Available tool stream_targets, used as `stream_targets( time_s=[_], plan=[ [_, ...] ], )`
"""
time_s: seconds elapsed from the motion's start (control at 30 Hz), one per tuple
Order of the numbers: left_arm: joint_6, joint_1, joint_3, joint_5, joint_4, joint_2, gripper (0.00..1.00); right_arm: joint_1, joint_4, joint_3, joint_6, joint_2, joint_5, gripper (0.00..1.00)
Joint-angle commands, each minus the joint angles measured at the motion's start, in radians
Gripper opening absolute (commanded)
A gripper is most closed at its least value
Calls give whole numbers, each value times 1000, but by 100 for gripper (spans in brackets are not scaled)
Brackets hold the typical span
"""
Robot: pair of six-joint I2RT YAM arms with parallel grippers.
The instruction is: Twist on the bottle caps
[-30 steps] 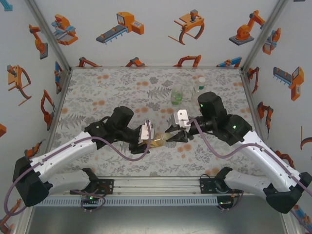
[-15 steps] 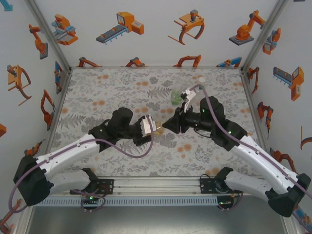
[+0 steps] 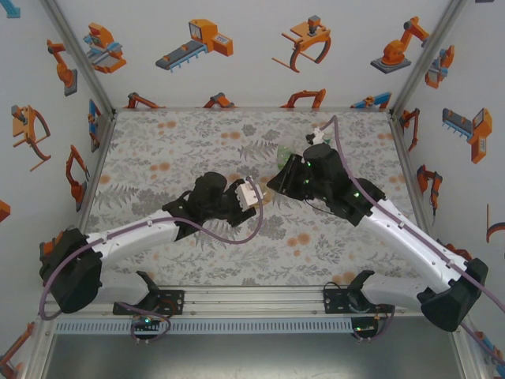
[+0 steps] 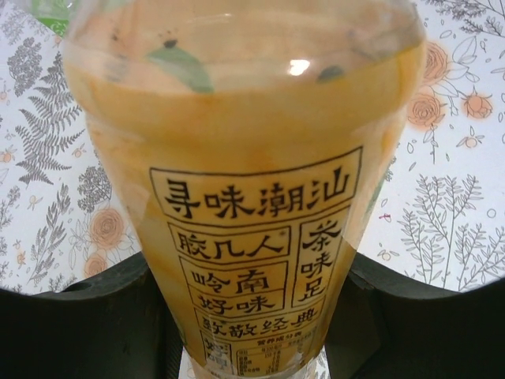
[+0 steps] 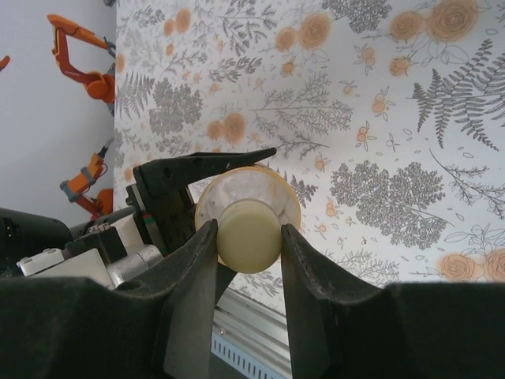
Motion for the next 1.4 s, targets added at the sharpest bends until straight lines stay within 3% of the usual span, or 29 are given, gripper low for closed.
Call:
stream_targets(
  time_s=[0.0,0.43,0.73,1.1,1.23,1.37],
  plan=[
    [-30,-22,31,80,226,-10,0,15,-72,15,-9,29,10,16],
    [-18,-21,48,107,202,18,0,14,-60,69,-126,23,-4,57],
    [-27,-15,51,117,171,7,0,14,-78,107,-240,-29,-23,67],
    [-44,7,51,187,116,-24,0,15,-61,114,-579,-172,-115,71],
    [-32,9,54,240,75,-40,0,15,-72,84,-840,-232,-270,71],
    [-3,15,65,346,2,-53,0,15,-226,121,-1148,-247,-481,70]
  ],
)
